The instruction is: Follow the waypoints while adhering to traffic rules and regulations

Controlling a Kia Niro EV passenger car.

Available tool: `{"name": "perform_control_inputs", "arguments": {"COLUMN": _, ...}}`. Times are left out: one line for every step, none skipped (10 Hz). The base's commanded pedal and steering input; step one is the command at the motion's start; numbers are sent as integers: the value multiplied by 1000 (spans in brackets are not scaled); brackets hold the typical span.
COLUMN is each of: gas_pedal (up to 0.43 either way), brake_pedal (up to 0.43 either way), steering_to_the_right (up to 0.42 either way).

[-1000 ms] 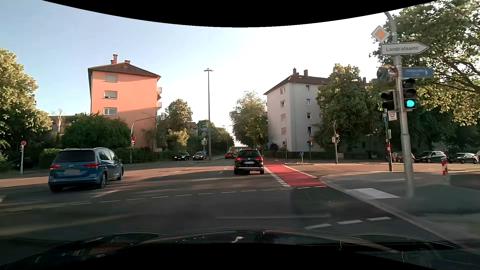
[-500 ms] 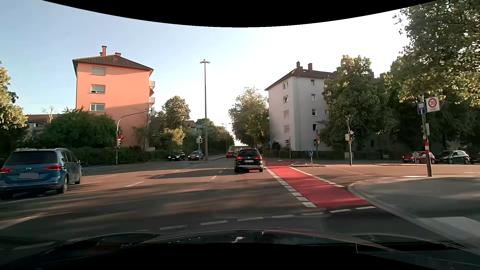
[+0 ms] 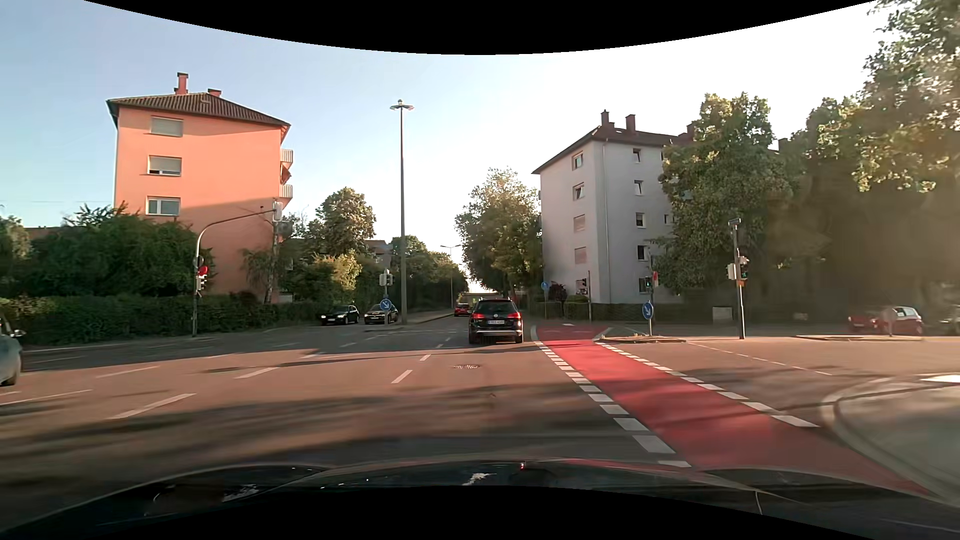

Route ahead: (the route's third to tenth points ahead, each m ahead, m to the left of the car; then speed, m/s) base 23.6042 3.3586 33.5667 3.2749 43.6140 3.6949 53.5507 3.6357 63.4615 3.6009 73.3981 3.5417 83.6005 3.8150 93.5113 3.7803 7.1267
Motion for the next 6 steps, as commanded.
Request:
{"name": "perform_control_inputs", "arguments": {"gas_pedal": 189, "brake_pedal": 0, "steering_to_the_right": -1}}
{"name": "perform_control_inputs", "arguments": {"gas_pedal": 189, "brake_pedal": 0, "steering_to_the_right": -1}}
{"name": "perform_control_inputs", "arguments": {"gas_pedal": 189, "brake_pedal": 0, "steering_to_the_right": -1}}
{"name": "perform_control_inputs", "arguments": {"gas_pedal": 189, "brake_pedal": 0, "steering_to_the_right": -1}}
{"name": "perform_control_inputs", "arguments": {"gas_pedal": 189, "brake_pedal": 0, "steering_to_the_right": -1}}
{"name": "perform_control_inputs", "arguments": {"gas_pedal": 197, "brake_pedal": 0, "steering_to_the_right": -1}}
